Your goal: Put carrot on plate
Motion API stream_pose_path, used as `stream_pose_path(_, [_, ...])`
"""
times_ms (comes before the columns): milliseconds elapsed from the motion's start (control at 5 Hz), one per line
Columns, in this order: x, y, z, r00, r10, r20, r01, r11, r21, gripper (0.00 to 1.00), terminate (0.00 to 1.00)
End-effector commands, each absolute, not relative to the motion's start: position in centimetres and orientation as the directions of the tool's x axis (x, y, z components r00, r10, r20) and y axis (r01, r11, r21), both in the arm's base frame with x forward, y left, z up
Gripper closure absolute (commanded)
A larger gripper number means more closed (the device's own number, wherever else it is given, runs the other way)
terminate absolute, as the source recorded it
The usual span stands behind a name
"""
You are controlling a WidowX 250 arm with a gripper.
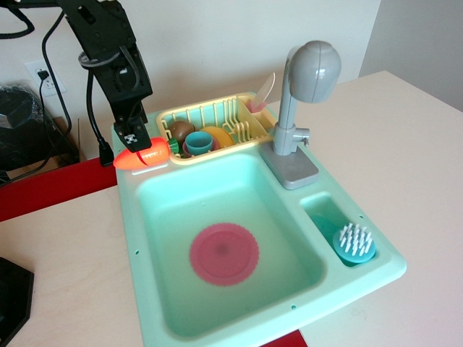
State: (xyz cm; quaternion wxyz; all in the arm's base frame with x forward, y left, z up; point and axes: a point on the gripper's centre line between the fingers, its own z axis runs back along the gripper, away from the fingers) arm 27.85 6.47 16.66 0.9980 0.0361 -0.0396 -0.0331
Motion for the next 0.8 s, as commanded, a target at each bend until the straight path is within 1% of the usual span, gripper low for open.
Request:
stream_pose_path(0, [27.9, 6.5, 16.7, 0.995, -0.069, 0.077, 0.063, 0.995, 0.075, 0.0, 0.0])
stream_pose_path(200, [28.4, 6.6, 16.3, 0.995, -0.08, 0.062, 0.077, 0.995, 0.058, 0.0, 0.0])
stream_pose_path(600, [28.3, 6.9, 14.7, 0.996, -0.085, 0.015, 0.084, 0.995, 0.058, 0.0, 0.0])
